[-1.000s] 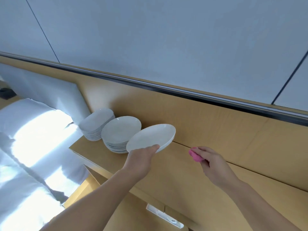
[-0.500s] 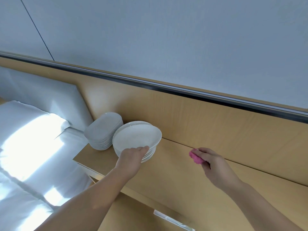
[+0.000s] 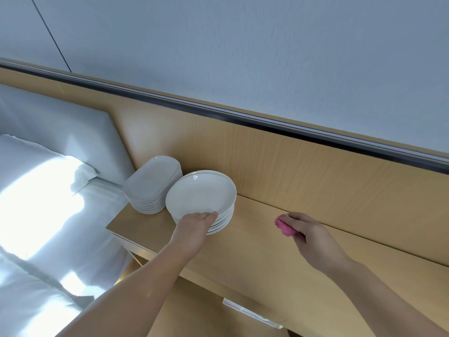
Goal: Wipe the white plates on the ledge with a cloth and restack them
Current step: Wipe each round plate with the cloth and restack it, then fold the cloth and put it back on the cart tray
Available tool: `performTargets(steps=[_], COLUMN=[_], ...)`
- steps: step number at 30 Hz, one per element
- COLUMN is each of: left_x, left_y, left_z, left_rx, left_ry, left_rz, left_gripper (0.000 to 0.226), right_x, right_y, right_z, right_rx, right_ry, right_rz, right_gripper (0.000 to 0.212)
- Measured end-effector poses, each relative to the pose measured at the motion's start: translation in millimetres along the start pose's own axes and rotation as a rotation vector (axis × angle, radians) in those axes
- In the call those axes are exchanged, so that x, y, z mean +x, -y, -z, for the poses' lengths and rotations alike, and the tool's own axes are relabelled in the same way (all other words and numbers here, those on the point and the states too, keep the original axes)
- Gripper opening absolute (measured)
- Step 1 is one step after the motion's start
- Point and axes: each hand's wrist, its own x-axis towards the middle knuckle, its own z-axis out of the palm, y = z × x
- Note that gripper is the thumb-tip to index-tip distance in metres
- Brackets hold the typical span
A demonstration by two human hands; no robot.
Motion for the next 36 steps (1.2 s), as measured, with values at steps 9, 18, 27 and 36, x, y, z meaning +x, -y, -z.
performTargets(steps=[9, 18, 27, 36], left_x=[9, 15, 6, -52], left_y=[5, -34, -173, -315], left_z=[-21, -9, 8, 42], left_rx=[-0.016, -0.194, -1.063, -1.416], left_ry=[0.181, 0.045, 0.285, 0.472], left_rz=[0.061, -0.070, -0.176, -0.242], left_gripper=[0.058, 0.057, 0.048, 0.018], right_x=[-5, -17, -88, -214], right_y=[1, -4, 5, 13], right_z=[-1, 2, 37, 88], right_rx=[-0.038, -0.039, 0.091, 0.263], right_ry=[0.018, 0.000, -0.152, -0.300], right_rz=[-0.022, -0.098, -0.238, -0.395], right_gripper=[0.045, 0.046, 0.043, 0.052])
